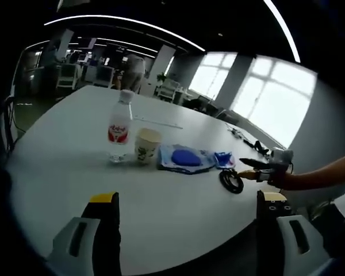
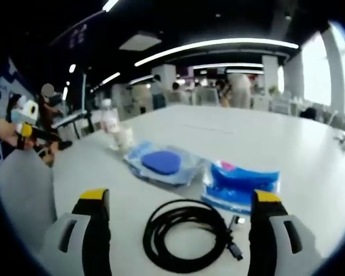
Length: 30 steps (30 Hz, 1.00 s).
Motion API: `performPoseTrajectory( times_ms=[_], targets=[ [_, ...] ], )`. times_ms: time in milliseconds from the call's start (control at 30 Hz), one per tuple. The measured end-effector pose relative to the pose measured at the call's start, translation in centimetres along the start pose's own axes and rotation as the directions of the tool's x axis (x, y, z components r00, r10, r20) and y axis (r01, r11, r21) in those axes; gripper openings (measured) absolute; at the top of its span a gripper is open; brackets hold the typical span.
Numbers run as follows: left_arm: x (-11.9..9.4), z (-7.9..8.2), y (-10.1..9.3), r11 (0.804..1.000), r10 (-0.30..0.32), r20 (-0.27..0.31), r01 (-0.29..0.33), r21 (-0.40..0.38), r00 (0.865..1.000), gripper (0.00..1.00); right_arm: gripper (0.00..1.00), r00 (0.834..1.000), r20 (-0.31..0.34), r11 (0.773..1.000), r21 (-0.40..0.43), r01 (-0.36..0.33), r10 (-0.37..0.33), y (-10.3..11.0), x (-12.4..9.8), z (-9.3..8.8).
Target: Arrange the tabletop items into an orderly group along one side of the table until the central work area is clear of visible clutter.
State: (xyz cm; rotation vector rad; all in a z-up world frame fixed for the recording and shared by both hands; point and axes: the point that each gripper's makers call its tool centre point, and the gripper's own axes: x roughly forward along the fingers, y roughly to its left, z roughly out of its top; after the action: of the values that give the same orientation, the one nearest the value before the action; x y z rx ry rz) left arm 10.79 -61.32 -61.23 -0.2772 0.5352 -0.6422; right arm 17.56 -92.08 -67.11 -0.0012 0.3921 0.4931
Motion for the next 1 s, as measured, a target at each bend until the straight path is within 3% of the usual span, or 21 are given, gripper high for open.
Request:
performPoseTrajectory(
  times_ms=[233, 600, 1000],
  targets=[
    [-0.1, 0.2, 0.6, 1.0, 0.005, 0.006, -0.005, 0.02, 1.0, 1.0, 1.0, 0.999, 0.029, 1.0, -0.006, -0.022, 0.022, 1.3, -0.5, 1.5],
    [-0.2, 0.2, 1.1, 1.0, -0.006, 0.008, 0.006, 0.019, 1.0, 1.0, 0.97, 0.999, 0.016, 0.999, -0.019, -0.031, 0.031, 2.3, -0.5, 1.5],
    [-0.1, 1.0, 1.5, 1.0, -0.019, 0.017, 0.018, 0.018, 1.0, 1.0, 0.96, 0.999, 0.041, 0.999, -0.025, -0.021, 0.022, 3.1, -1.1, 2.9]
  ],
)
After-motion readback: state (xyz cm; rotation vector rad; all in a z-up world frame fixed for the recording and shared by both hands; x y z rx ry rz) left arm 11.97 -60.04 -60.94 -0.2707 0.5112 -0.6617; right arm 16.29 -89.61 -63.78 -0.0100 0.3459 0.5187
